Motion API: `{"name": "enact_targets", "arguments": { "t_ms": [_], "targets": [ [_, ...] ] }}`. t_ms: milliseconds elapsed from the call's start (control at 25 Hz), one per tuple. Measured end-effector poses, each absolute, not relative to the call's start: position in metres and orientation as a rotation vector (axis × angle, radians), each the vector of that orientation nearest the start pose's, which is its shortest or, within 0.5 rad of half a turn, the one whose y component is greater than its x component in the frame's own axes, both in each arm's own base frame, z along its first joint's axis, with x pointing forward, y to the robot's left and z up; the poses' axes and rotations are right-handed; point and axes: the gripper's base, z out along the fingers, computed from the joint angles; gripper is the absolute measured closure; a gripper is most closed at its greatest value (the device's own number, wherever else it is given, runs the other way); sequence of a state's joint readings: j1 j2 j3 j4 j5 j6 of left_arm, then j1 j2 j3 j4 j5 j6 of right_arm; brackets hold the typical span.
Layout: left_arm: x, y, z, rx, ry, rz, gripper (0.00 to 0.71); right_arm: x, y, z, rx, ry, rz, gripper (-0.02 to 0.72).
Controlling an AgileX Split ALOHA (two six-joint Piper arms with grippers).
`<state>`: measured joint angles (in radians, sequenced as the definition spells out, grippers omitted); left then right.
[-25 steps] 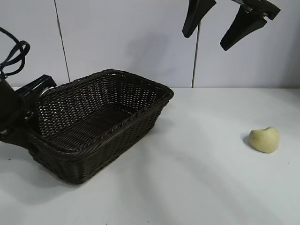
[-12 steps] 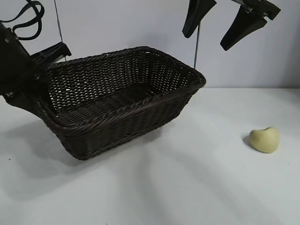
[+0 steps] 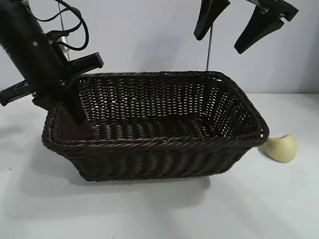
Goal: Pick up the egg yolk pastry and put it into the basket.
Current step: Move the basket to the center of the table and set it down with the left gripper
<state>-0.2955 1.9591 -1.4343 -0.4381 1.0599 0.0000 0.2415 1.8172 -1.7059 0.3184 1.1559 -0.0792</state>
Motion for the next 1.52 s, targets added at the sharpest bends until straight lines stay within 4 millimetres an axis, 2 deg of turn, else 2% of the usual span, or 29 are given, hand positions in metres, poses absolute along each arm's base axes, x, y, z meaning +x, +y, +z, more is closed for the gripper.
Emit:
{"name": "enact_targets", "arguments": {
  "t_ms": [240,480,920,1200,1280,1360,1520],
  "targets": [
    [0.38,-0.15,0.193,0.27,3.044,-0.617,0.611,0.374,0.119,0.323,-0.343,2.725,0.48,0.113],
    [0.393,-0.133,0.177,0.217,3.07,-0.626,0.611,0.374,0.119,0.323,-0.344,2.728,0.481,0.113],
    [0.399,-0.133,0.149,0.26,3.102,-0.628,0.611,0.374,0.119,0.323,-0.344,2.727,0.481,0.113],
    [0.403,-0.134,0.151,0.248,3.07,-0.633,0.609,0.374,0.119,0.323,-0.344,2.727,0.481,0.113],
    [0.404,-0.134,0.152,0.243,3.065,-0.64,0.572,0.374,0.119,0.323,-0.344,2.727,0.481,0.113],
    [0.404,-0.135,0.153,0.234,3.059,-0.655,0.495,0.374,0.119,0.323,-0.344,2.727,0.481,0.113],
    [0.404,-0.136,0.153,0.232,3.059,-0.66,0.278,0.374,0.119,0.323,-0.344,2.727,0.481,0.113]
  ]
}}
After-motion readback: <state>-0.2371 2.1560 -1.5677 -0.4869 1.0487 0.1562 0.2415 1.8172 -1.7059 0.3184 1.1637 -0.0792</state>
